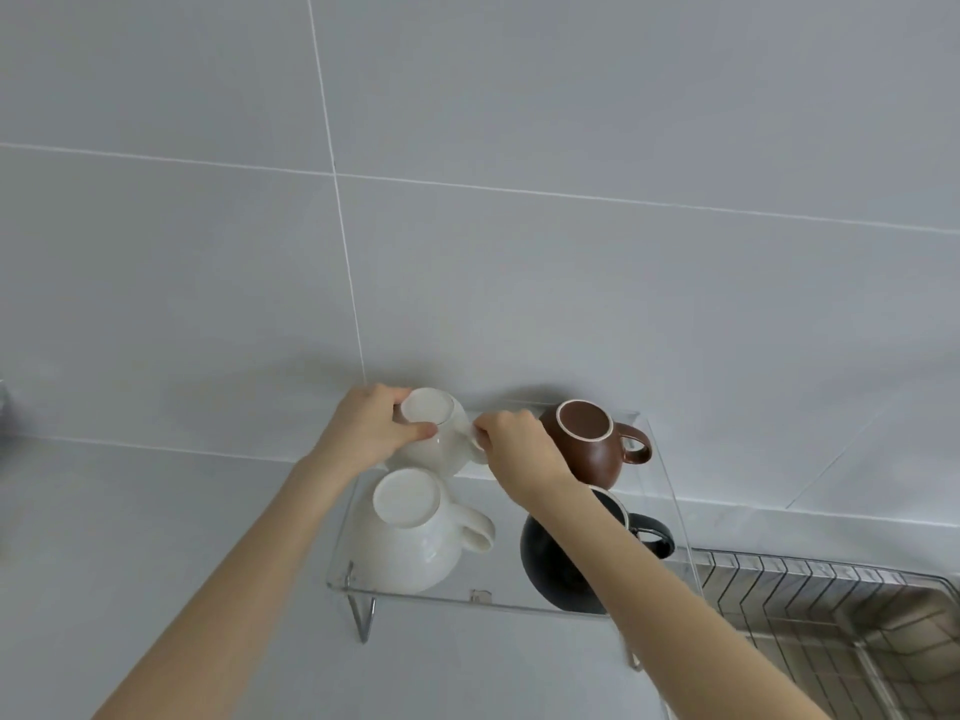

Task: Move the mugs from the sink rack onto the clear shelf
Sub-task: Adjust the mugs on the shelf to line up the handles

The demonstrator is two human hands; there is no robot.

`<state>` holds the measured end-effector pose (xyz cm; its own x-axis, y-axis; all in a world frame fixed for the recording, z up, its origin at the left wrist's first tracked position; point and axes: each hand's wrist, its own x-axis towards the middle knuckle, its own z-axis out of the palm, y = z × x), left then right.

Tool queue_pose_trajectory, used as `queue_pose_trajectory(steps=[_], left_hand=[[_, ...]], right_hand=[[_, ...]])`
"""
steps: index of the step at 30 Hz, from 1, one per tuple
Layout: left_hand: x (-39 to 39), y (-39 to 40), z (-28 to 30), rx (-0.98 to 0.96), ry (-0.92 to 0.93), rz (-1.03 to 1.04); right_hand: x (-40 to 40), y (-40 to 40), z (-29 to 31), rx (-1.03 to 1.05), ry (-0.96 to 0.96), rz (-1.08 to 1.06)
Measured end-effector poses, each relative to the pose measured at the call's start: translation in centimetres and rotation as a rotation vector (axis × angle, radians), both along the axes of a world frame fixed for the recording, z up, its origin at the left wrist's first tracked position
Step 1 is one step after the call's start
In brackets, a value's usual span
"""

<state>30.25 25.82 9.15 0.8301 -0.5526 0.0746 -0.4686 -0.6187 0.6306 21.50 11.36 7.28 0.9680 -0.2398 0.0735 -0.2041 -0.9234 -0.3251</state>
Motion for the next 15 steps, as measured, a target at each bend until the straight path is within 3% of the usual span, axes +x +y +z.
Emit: queue_pose_trajectory(steps=[5, 15], left_hand=[[-0.8, -0.3, -0.3, -0.002, -0.111, 0.085], [-0.9, -0.1, -0.8, -0.056, -0.102, 0.097]], right_hand=[[1.6, -1.6, -0.1, 0.005, -0.009, 0.034], [1.8, -2.0, -1.4, 0.087, -0.073, -0.021]])
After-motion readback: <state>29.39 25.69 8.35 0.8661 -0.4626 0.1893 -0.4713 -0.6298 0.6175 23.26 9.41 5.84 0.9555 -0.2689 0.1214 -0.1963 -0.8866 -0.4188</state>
